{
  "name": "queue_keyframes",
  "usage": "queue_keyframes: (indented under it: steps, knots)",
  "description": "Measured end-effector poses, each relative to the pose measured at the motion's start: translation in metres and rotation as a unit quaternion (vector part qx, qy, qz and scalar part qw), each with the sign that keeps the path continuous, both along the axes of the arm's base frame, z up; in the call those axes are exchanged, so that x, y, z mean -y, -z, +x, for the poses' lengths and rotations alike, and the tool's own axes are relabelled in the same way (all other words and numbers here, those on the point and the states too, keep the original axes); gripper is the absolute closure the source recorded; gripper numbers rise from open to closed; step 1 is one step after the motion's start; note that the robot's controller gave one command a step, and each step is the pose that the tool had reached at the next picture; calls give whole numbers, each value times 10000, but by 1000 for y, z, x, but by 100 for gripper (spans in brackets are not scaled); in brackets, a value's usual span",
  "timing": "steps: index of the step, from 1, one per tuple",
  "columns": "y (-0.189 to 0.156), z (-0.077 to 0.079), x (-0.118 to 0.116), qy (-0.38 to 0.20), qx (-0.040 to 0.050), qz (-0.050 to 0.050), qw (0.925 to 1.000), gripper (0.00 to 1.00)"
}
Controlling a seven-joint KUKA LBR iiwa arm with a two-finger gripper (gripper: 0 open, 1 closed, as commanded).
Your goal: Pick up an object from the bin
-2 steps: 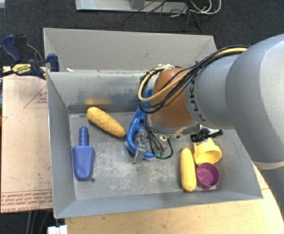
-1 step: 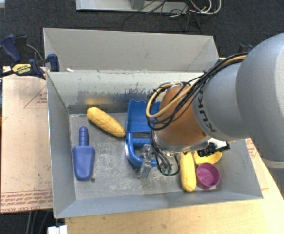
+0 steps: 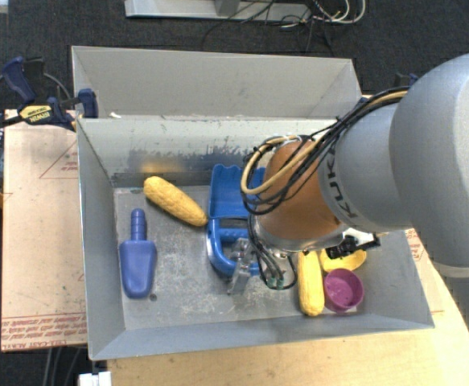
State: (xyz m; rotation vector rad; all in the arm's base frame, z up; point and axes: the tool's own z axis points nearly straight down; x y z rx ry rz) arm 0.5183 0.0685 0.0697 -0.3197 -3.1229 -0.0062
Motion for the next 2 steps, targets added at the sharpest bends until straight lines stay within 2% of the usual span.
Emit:
queue_keyframes:
  steps: [1, 2]
  knots:
    - [-72, 9, 6, 128, -17, -2, 9999, 100]
    - [-51, 16, 21, 165, 40, 5, 9999, 100]
